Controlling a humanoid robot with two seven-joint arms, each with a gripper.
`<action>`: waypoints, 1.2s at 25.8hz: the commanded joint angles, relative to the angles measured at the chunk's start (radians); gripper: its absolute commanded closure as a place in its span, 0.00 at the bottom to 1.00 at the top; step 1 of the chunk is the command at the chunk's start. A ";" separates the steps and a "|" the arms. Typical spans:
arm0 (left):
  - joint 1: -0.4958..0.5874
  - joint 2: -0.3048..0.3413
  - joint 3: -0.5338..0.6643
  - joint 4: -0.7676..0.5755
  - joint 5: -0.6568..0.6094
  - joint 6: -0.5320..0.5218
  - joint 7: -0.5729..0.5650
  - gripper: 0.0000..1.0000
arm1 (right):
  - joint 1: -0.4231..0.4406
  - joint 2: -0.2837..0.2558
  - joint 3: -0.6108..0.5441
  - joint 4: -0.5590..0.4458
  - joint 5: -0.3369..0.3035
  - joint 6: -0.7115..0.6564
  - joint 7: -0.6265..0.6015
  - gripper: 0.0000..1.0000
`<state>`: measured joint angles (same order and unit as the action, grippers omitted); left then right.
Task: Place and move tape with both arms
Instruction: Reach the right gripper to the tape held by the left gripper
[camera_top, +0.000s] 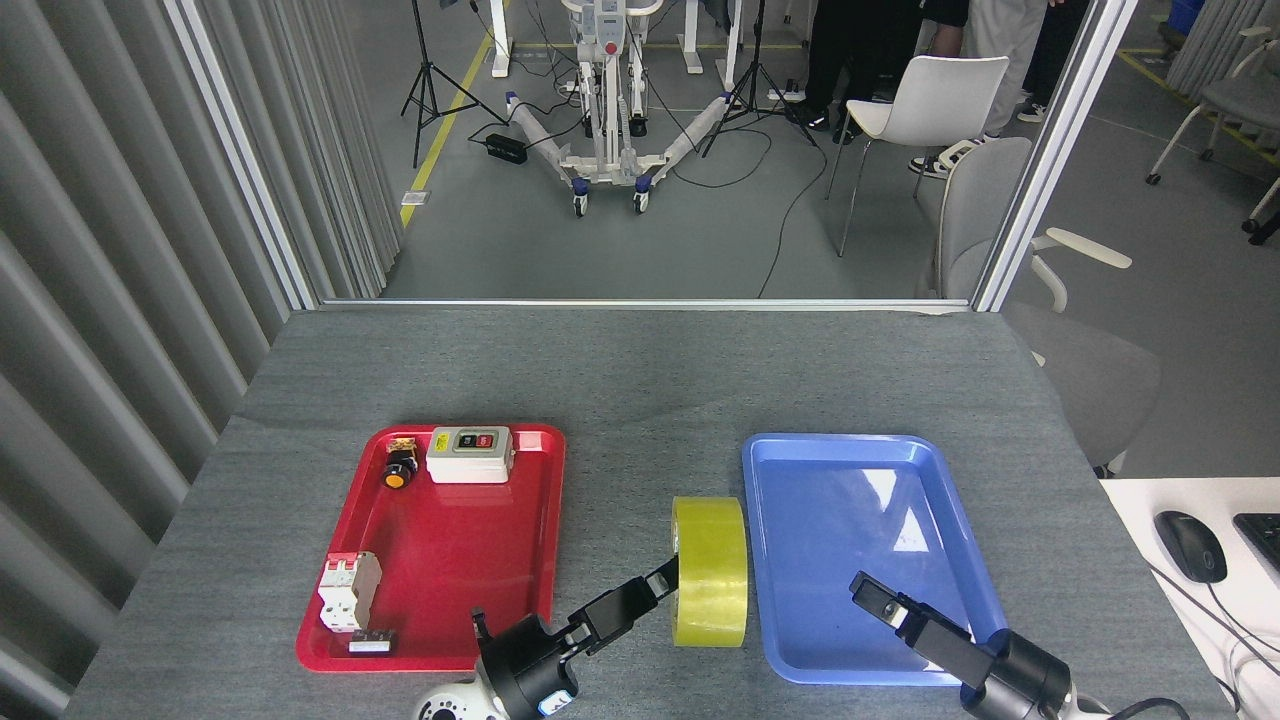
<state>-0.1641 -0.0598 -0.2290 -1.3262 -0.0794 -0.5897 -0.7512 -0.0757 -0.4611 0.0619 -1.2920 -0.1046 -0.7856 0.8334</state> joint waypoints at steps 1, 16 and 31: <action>0.000 0.000 -0.001 -0.002 0.000 0.001 0.000 1.00 | -0.012 -0.094 0.162 -0.027 -0.110 0.000 -0.020 0.00; 0.000 0.000 0.002 -0.004 -0.023 -0.001 0.001 1.00 | -0.202 -0.360 0.480 -0.214 -0.104 0.000 -0.166 0.00; -0.003 0.002 0.003 -0.007 -0.023 -0.001 0.003 1.00 | -0.259 -0.179 0.493 -0.216 0.094 0.000 -0.175 0.04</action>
<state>-0.1660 -0.0589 -0.2255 -1.3327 -0.1029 -0.5905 -0.7495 -0.3218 -0.6541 0.5562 -1.5077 -0.0259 -0.7856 0.6573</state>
